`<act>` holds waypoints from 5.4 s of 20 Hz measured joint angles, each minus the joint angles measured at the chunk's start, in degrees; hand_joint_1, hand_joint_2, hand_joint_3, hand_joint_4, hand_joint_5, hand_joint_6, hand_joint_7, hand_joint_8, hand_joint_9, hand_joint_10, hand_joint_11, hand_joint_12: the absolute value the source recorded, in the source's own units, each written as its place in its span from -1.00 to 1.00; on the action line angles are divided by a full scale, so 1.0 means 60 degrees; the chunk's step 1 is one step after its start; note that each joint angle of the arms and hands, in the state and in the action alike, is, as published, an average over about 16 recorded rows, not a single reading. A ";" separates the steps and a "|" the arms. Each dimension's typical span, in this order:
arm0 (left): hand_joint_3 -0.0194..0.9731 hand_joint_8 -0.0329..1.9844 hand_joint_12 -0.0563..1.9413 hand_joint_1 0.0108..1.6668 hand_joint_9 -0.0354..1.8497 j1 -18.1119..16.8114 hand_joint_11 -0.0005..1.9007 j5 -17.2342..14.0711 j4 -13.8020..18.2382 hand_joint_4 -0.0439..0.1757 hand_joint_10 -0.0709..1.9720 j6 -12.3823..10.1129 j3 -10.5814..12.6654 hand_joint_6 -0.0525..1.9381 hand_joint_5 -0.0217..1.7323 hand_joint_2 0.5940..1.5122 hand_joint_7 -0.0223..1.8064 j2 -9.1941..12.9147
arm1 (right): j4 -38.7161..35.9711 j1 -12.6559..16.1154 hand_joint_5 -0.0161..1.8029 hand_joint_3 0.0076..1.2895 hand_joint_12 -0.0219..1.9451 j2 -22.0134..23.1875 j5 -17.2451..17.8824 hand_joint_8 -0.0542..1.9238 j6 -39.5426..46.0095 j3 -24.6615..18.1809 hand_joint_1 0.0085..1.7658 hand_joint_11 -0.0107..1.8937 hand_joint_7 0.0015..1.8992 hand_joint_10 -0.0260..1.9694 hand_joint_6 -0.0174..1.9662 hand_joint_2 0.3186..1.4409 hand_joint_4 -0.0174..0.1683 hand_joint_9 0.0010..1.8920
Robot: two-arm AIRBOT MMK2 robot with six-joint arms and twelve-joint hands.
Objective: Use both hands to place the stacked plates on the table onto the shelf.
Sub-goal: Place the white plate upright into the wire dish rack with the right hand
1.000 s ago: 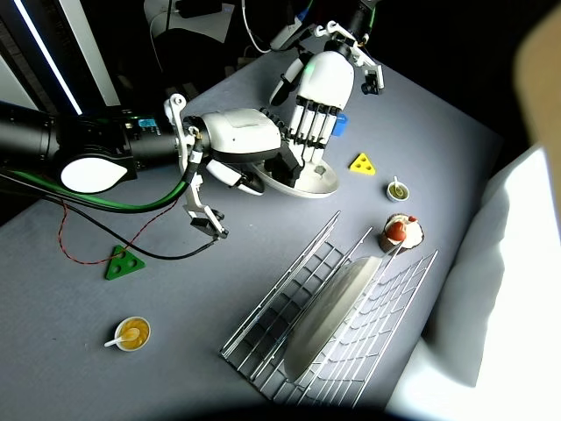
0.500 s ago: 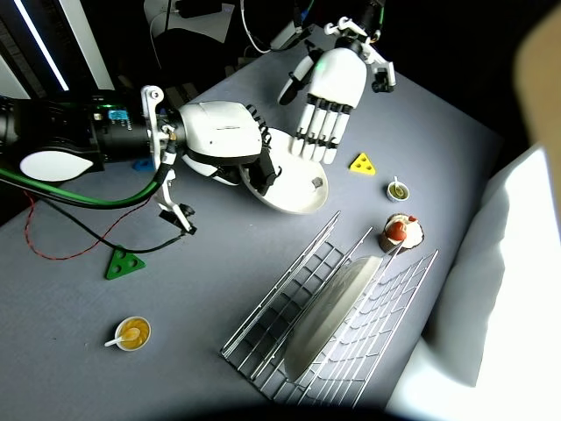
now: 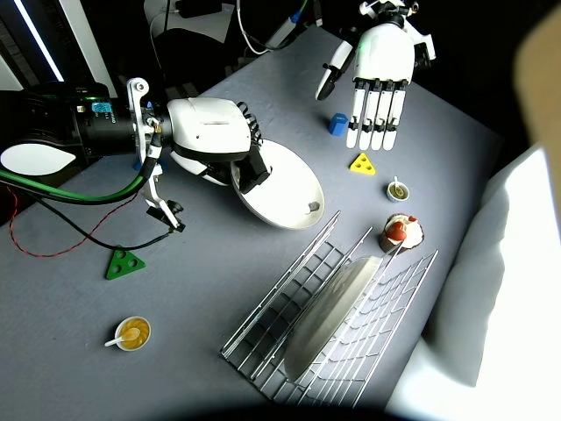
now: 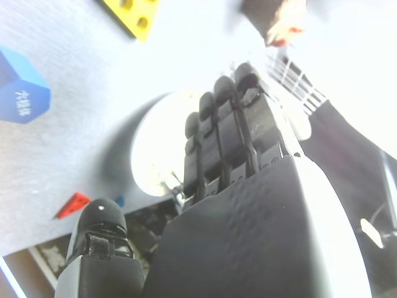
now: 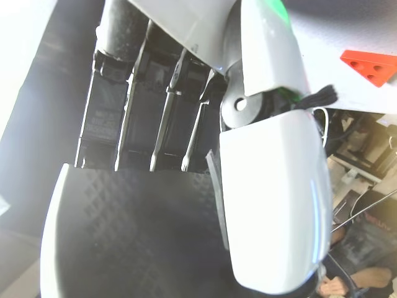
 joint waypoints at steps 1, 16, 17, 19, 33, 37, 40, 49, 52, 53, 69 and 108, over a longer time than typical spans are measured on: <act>-0.96 -0.96 -0.92 -0.94 -0.66 -0.0024 -0.74 -0.0009 -0.0049 -0.61 -0.92 -0.0015 0.0050 -0.94 -0.69 0.23 -0.64 0.0002 | -0.0006 0.0074 0.10 -0.99 0.23 0.0073 -0.0058 -0.72 0.0208 -0.0052 0.60 0.09 0.32 -0.34 -0.17 0.14 -0.92 0.25; -0.96 -0.96 -0.93 -0.94 -0.64 -0.0059 -0.73 -0.0020 -0.0040 -0.60 -0.93 -0.0098 0.0328 -0.94 -0.69 0.23 -0.63 -0.0005 | -0.2268 0.2007 0.07 -0.99 0.28 0.1240 -0.1765 -0.92 0.7230 -0.0020 0.61 0.08 0.41 -0.37 -0.14 0.14 -0.92 0.26; -0.96 -0.96 -0.93 -0.94 -0.64 -0.0059 -0.72 -0.0021 -0.0032 -0.60 -0.93 -0.0098 0.0329 -0.94 -0.68 0.23 -0.63 -0.0005 | -0.2629 0.2135 0.07 -0.99 0.28 0.1292 -0.1809 -0.92 0.7921 0.0068 0.61 0.08 0.41 -0.37 -0.14 0.14 -0.92 0.26; -0.96 -0.96 -0.93 -0.94 -0.64 -0.0058 -0.72 -0.0023 -0.0017 -0.61 -0.93 -0.0098 0.0330 -0.94 -0.68 0.23 -0.63 -0.0005 | -0.3358 0.2369 0.07 -0.99 0.27 0.1386 -0.1838 -0.92 0.9308 0.0273 0.61 0.08 0.41 -0.39 -0.15 0.14 -0.92 0.27; -0.96 -0.96 -0.93 -0.93 -0.66 -0.0056 -0.74 -0.0007 0.0011 -0.61 -0.93 -0.0094 0.0336 -0.94 -0.69 0.23 -0.65 -0.0030 | -0.6868 0.3404 0.07 -1.00 0.26 0.1625 -0.0965 -0.91 1.6131 0.1957 0.61 0.11 0.41 -0.43 -0.17 0.14 -0.92 0.29; -0.96 -0.96 -0.93 -0.92 -0.66 -0.0056 -0.74 -0.0003 0.0019 -0.61 -0.92 -0.0093 0.0338 -0.94 -0.69 0.22 -0.65 -0.0042 | -0.7116 0.3548 0.07 -0.99 0.27 0.1641 -0.0725 -0.90 1.6798 0.2274 0.61 0.11 0.41 -0.41 -0.17 0.13 -0.92 0.28; -0.96 -0.96 -0.93 -0.92 -0.66 -0.0056 -0.74 -0.0001 0.0029 -0.61 -0.92 -0.0092 0.0340 -0.94 -0.68 0.22 -0.66 -0.0052 | -0.7263 0.3626 0.07 -1.00 0.28 0.1656 -0.0533 -0.90 1.7193 0.2486 0.61 0.11 0.41 -0.39 -0.17 0.13 -0.92 0.27; -0.96 -0.96 -0.92 -0.94 -0.67 -0.0056 -0.74 0.0004 0.0079 -0.61 -0.93 -0.0091 0.0340 -0.94 -0.67 0.20 -0.66 -0.0063 | -0.8090 0.3713 0.07 -1.00 0.33 0.1721 0.0137 -0.74 1.8335 0.3035 0.61 0.08 0.34 -0.35 -0.18 0.13 -0.92 0.26; -0.96 -0.96 -0.92 -0.95 -0.67 -0.0056 -0.74 0.0003 0.0100 -0.61 -0.93 -0.0091 0.0340 -0.94 -0.67 0.20 -0.66 -0.0073 | -0.8476 0.3709 0.07 -1.00 0.33 0.1739 0.0459 -0.71 1.8797 0.3304 0.61 0.08 0.32 -0.36 -0.19 0.14 -0.92 0.26; -0.96 -0.96 -0.93 -0.95 -0.67 -0.0056 -0.74 0.0002 0.0107 -0.61 -0.93 -0.0091 0.0340 -0.94 -0.67 0.20 -0.66 -0.0077 | -0.8602 0.3707 0.07 -1.00 0.33 0.1746 0.0577 -0.69 1.8954 0.3404 0.61 0.08 0.32 -0.37 -0.20 0.14 -0.92 0.27; -0.96 -0.96 -0.93 -0.97 -0.68 -0.0056 -0.77 -0.0002 0.0161 -0.61 -0.93 -0.0091 0.0339 -0.94 -0.69 0.20 -0.67 -0.0115 | -1.0044 0.3710 0.08 -1.00 0.29 0.1427 0.1677 -0.72 2.1862 0.5158 0.63 0.11 0.33 -0.40 -0.23 0.14 -0.92 0.30; -0.96 -0.96 -0.93 -0.95 -0.67 -0.0060 -0.75 0.0039 0.0394 -0.61 -0.93 -0.0045 0.0249 -0.94 -0.69 0.20 -0.65 -0.0155 | -0.9743 0.2702 0.04 -1.00 0.31 0.0391 0.1650 -0.66 2.4026 0.7444 0.68 0.10 0.30 -0.36 -0.23 0.15 -0.92 0.25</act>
